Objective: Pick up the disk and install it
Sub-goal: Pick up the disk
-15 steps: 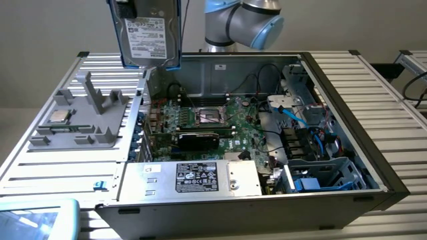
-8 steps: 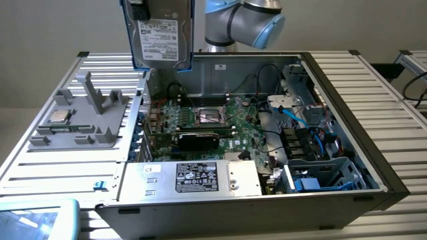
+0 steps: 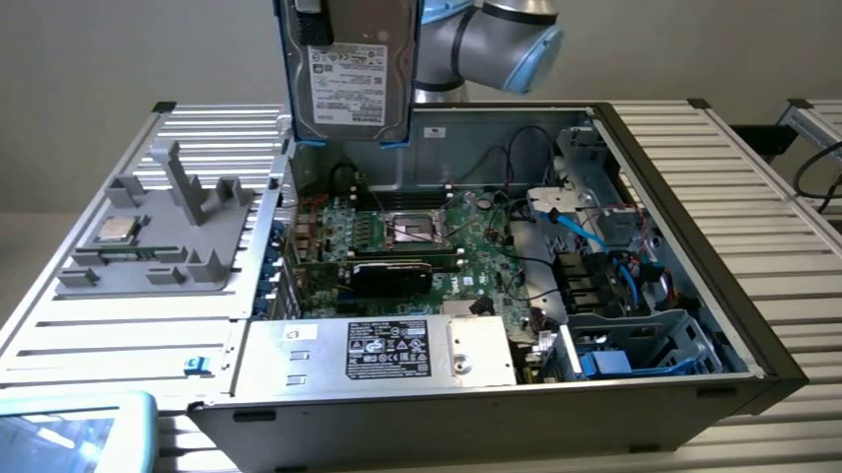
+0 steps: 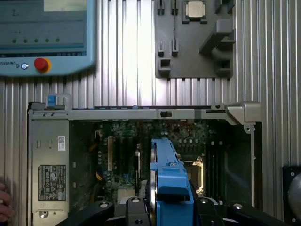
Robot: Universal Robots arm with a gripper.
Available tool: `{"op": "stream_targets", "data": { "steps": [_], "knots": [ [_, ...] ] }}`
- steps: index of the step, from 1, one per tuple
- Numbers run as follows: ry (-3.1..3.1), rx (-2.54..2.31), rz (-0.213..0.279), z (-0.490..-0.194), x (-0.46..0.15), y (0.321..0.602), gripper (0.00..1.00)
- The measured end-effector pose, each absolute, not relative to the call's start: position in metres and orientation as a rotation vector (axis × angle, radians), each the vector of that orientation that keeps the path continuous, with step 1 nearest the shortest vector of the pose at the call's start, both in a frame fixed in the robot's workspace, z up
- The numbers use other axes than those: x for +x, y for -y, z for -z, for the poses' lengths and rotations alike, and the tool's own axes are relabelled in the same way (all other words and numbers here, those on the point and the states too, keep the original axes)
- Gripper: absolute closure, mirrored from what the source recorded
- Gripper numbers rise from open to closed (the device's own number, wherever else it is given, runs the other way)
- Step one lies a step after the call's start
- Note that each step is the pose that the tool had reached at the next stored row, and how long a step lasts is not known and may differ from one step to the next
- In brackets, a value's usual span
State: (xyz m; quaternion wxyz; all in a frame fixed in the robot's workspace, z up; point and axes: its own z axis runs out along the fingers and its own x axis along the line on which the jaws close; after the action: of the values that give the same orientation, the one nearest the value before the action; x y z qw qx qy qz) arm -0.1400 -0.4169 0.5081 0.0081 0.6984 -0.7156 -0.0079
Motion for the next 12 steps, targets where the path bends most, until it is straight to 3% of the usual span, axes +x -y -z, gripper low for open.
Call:
{"op": "stream_targets", "data": {
  "steps": [12],
  "knots": [
    [2.237, 2.183, 0.025, -0.508, -0.097, 0.434, 0.63]
  ]
}}
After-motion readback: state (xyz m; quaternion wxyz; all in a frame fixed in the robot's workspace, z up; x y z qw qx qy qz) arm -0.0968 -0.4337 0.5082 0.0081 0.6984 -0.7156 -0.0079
